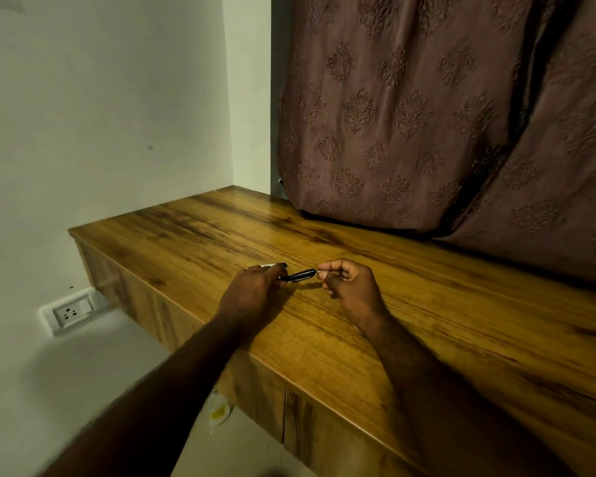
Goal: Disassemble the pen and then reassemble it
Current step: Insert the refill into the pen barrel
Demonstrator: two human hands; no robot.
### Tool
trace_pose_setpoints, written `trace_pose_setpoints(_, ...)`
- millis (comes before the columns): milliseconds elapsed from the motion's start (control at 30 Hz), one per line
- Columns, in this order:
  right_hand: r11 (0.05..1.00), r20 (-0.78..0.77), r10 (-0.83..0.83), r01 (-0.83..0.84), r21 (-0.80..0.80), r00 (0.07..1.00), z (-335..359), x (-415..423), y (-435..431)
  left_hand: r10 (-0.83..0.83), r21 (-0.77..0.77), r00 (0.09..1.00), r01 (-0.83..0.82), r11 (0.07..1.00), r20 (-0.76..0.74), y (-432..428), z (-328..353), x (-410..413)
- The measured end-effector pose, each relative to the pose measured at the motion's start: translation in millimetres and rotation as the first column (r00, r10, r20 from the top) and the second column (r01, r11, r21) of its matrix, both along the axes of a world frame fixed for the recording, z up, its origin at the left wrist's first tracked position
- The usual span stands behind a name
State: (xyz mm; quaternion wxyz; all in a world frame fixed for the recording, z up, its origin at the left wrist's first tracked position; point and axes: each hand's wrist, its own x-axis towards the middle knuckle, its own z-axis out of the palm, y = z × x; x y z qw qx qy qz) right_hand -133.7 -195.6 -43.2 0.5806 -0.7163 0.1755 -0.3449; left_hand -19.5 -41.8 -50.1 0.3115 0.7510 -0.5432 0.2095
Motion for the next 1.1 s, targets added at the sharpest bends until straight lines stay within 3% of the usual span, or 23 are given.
trace_pose_setpoints(433,1.000,-0.008,0.004,-0.004,0.006,1.000,-0.2,-0.5,0.3,0.001,0.019,1.000,-0.001,1.000,-0.012,-2.2,-3.2,5.5)
trace_pose_setpoints(833,0.990,-0.089,-0.062,0.049,-0.136,0.994,-4.2,5.1,0.0,0.065,0.029,0.997,-0.066,0.997,0.029,-3.3,-6.1,5.7)
trace_pose_setpoints(1100,0.991,-0.081,-0.051,0.040,-0.128,0.995,-4.0,4.9,2.0,0.082,0.045,0.995,-0.084,0.995,0.048,-1.9,-3.7,1.3)
